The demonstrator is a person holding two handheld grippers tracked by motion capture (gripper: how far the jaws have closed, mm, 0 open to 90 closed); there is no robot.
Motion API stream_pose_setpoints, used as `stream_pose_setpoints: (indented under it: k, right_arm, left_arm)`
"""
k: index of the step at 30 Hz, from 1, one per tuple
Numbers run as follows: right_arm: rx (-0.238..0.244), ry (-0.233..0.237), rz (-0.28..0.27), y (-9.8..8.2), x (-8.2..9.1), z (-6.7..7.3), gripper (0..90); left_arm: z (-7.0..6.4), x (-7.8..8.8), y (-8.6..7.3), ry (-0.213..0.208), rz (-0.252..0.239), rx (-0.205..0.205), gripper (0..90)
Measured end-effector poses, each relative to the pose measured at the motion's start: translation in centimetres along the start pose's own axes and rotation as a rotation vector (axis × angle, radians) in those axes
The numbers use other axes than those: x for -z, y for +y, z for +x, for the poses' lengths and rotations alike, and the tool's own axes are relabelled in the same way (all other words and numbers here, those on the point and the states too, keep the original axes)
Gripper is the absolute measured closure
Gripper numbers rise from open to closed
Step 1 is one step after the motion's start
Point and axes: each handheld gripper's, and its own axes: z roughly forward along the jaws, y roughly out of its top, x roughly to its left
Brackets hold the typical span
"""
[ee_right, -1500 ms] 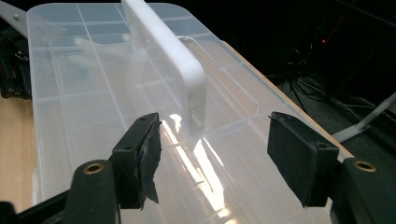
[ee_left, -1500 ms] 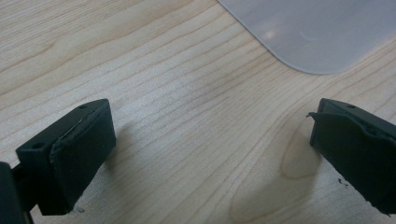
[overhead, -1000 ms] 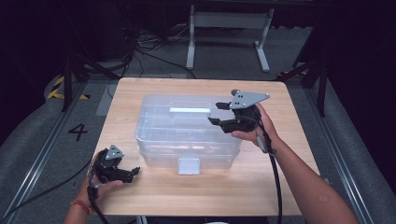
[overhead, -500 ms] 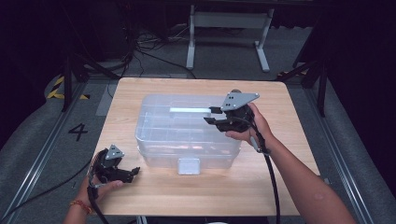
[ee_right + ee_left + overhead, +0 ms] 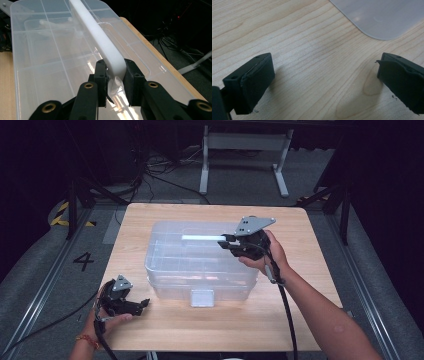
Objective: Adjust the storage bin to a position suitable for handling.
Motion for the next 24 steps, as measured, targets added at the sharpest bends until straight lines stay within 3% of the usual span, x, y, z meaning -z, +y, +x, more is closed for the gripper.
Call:
stream_pose_setpoints:
  k: [2, 4, 8, 14, 16, 17, 18, 19, 20, 24]
  right_arm:
    - [-0.009, -0.001, 0.0, 0.0, 0.0, -0.1, 75.1]
    - [-0.011, 0.002, 0.001, 0.0, 0.0, -0.2, 75.2]
    - [-0.018, 0.012, -0.004, 0.2, 0.0, -0.5, 75.2]
    - [-0.016, 0.042, 0.025, 0.7, 0.0, -1.1, 75.5]
    - [0.003, 0.052, 0.036, 0.9, 0.0, -1.2, 75.7]
    - [0.003, 0.052, 0.036, 0.9, 0.0, -1.2, 75.7]
    - [0.001, 0.065, 0.04, 1.0, 0.0, -1.5, 75.8]
    - [-0.003, 0.067, 0.04, 1.0, 0.0, -1.6, 75.8]
    - [-0.007, 0.069, 0.044, 1.1, 0.0, -1.7, 75.8]
    - [-0.019, 0.078, 0.041, 1.4, 0.0, -2.1, 75.7]
  left_arm:
    - [0.0, 0.1, -0.1, 0.007, -0.015, 0.008, 6.0]
    - [0.1, 0.3, -0.1, 0.014, -0.029, 0.026, 16.3]
    - [0.0, 0.7, 0.1, 0.036, -0.025, 0.008, 26.0]
    - [-0.1, 2.7, 0.8, 0.042, -0.124, 0.01, 33.5]
    - [-0.3, 3.4, 1.1, 0.04, -0.17, 0.013, 39.0]
    - [-0.3, 3.4, 1.1, 0.04, -0.17, 0.013, 41.6]
    - [-0.4, 4.2, 1.4, 0.027, -0.216, 0.011, 44.3]
    - [-0.4, 4.2, 1.4, 0.027, -0.216, 0.011, 47.2]
    - [-0.7, 5.0, 1.6, 0.03, -0.249, 0.001, 49.8]
    - [-1.3, 6.1, 2.3, 0.007, -0.297, -0.028, 57.8]
